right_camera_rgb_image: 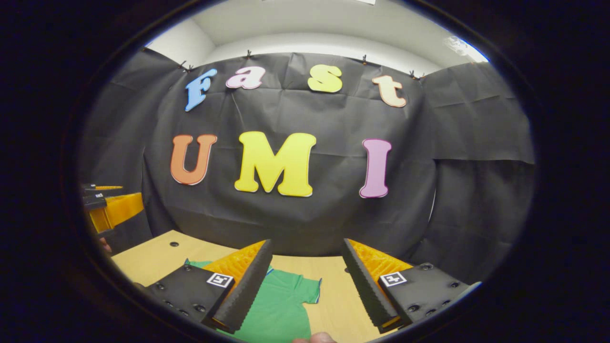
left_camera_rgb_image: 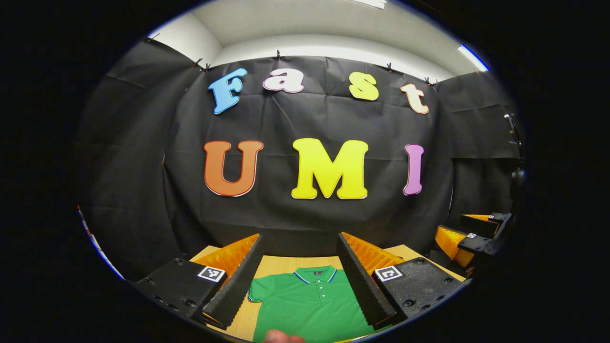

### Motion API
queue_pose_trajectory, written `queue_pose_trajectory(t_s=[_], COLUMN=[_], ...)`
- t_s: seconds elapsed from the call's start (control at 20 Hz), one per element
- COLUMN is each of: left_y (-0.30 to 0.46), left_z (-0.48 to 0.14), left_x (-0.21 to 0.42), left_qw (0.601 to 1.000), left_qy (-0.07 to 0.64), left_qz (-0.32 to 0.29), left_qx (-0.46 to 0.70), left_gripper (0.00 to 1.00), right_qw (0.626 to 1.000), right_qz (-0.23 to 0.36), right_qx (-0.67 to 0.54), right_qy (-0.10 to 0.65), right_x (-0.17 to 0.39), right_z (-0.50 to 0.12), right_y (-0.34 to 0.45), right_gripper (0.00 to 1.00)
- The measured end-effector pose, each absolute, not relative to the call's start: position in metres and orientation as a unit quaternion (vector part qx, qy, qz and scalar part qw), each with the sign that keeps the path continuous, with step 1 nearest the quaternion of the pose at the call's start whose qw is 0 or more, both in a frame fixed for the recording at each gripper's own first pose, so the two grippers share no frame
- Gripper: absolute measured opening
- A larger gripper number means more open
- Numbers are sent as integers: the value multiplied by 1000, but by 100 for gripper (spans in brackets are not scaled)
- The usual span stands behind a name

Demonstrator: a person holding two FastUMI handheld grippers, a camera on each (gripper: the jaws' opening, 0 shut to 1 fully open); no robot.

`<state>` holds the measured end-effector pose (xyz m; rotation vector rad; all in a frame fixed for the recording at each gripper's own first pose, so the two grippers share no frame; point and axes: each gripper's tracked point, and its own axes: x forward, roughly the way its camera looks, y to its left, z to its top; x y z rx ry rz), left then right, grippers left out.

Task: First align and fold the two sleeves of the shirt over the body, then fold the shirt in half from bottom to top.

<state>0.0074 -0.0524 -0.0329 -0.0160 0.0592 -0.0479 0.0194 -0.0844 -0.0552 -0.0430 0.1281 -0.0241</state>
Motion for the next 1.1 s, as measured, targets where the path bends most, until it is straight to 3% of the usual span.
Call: queue_pose_trajectory(t_s=[0.6,0.65,1.1], left_y=[-44,-44,-41], left_z=[-39,-39,-40], left_x=[10,9,16], left_qw=[998,998,996], left_qy=[53,56,64], left_qz=[14,18,49], left_qx=[20,23,27], left_gripper=[98,98,98], right_qw=[983,982,965], right_qz=[31,31,39], right_qx=[-6,-4,1], right_qy=[179,185,258], right_x=[90,98,180], right_z=[-164,-172,-255], right_y=[-116,-121,-142], right_gripper=[94,98,94])
